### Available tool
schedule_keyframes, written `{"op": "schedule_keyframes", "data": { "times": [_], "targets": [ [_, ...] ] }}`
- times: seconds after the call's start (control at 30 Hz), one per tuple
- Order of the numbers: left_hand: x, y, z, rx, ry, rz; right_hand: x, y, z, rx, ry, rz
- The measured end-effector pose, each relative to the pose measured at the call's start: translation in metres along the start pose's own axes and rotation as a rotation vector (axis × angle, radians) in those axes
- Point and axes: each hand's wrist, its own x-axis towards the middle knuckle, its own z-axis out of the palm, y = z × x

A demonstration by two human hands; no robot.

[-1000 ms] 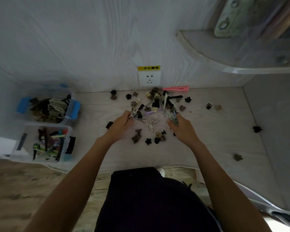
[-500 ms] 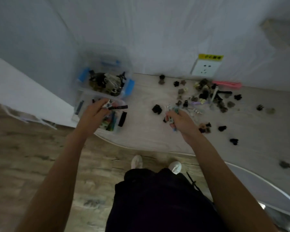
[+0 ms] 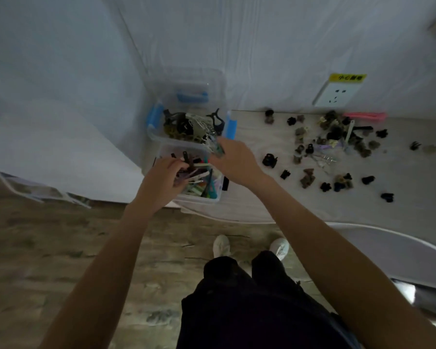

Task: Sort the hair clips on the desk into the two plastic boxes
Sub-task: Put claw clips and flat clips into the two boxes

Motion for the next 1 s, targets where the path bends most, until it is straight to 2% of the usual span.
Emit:
{"op": "schedule_keyframes", "data": {
  "times": [0.13, 0.23, 0.33, 0.4, 0.47, 0.53, 0.7, 0.83, 0.93, 1.0],
  "targets": [
    [-0.024, 0.002, 0.005, -0.11, 0.248, -0.126, 0.023, -0.017, 0.035, -0.346, -0.02, -0.145],
    [-0.029, 0.013, 0.006, -0.349, 0.392, -0.316, 0.03, -0.014, 0.061, -0.523, -0.044, -0.175],
    [-0.023, 0.032, 0.004, -0.506, 0.496, -0.428, 0.023, -0.005, 0.059, -0.496, -0.088, -0.168],
    [-0.015, 0.051, 0.003, -0.551, 0.515, -0.405, 0.009, 0.006, 0.043, -0.314, -0.043, -0.176],
    [-0.003, 0.073, 0.005, -0.59, 0.487, -0.332, -0.015, 0.024, 0.02, -0.15, 0.067, -0.198],
    [0.013, 0.099, 0.009, -0.589, 0.423, -0.204, -0.04, 0.053, -0.005, -0.112, 0.182, -0.186],
    [0.065, 0.165, 0.036, -0.603, 0.114, 0.163, -0.083, 0.146, -0.065, -0.14, 0.312, 0.078],
    [0.12, 0.215, 0.07, -0.515, -0.073, 0.226, -0.091, 0.212, -0.109, -0.131, 0.376, 0.298],
    [0.16, 0.248, 0.096, -0.401, -0.11, 0.215, -0.078, 0.251, -0.133, -0.16, 0.378, 0.348],
    [0.186, 0.268, 0.113, -0.327, -0.086, 0.16, -0.058, 0.274, -0.15, -0.178, 0.344, 0.306]
  ]
}}
